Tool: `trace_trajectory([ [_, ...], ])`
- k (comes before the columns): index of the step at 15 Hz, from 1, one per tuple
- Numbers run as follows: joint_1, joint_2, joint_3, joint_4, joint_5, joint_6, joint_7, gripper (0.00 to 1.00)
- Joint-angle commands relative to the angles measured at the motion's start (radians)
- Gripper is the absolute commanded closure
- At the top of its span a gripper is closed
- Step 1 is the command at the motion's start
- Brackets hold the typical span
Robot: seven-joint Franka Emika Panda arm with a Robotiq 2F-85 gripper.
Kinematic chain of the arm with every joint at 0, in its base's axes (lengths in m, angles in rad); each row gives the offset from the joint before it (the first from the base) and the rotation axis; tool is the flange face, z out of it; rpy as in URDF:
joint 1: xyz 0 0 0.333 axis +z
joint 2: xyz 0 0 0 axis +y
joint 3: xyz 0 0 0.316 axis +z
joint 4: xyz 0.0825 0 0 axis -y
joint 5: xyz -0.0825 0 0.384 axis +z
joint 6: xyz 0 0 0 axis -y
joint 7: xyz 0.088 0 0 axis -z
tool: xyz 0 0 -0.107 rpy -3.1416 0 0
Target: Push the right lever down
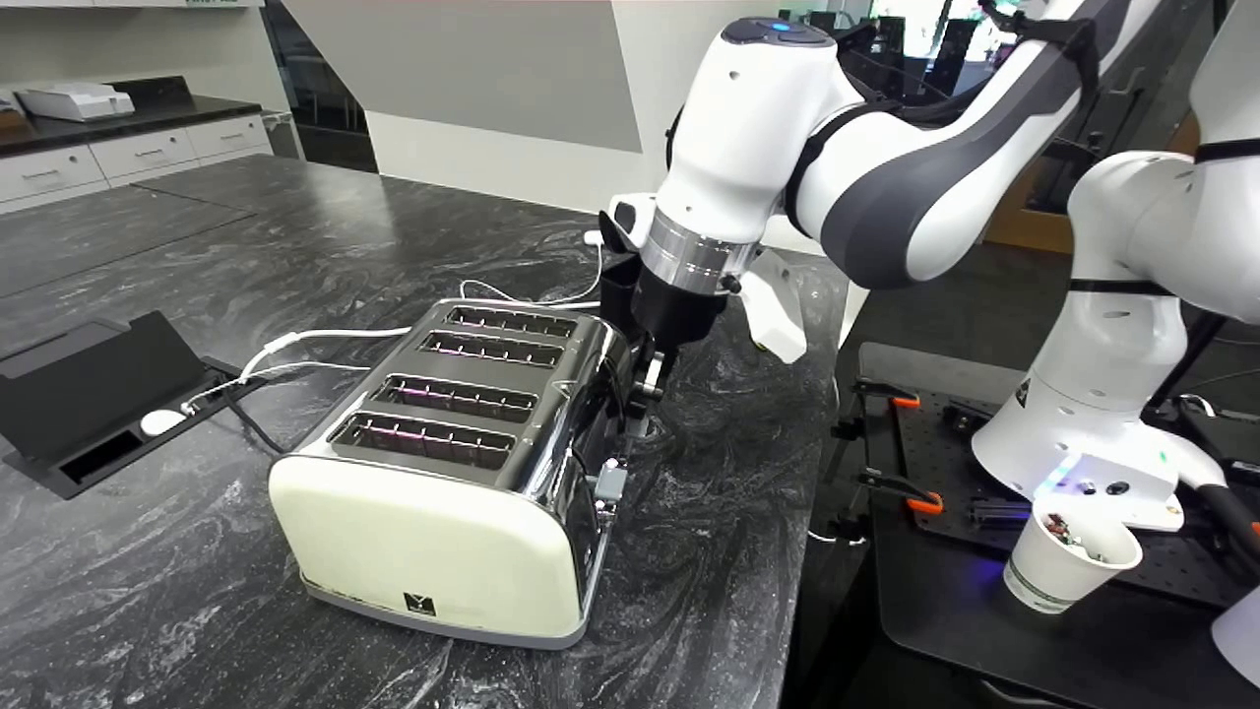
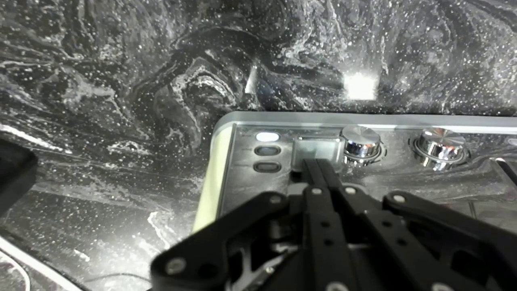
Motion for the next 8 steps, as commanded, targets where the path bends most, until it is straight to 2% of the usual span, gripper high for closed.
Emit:
trace_trajectory([
  [1, -0.002, -0.086, -0.004, -0.030, 0.012, 0.001, 0.013, 1.00],
  [8, -0.025, -0.262, 0.046, -0.060, -0.038, -0.079, 0.042, 1.00],
])
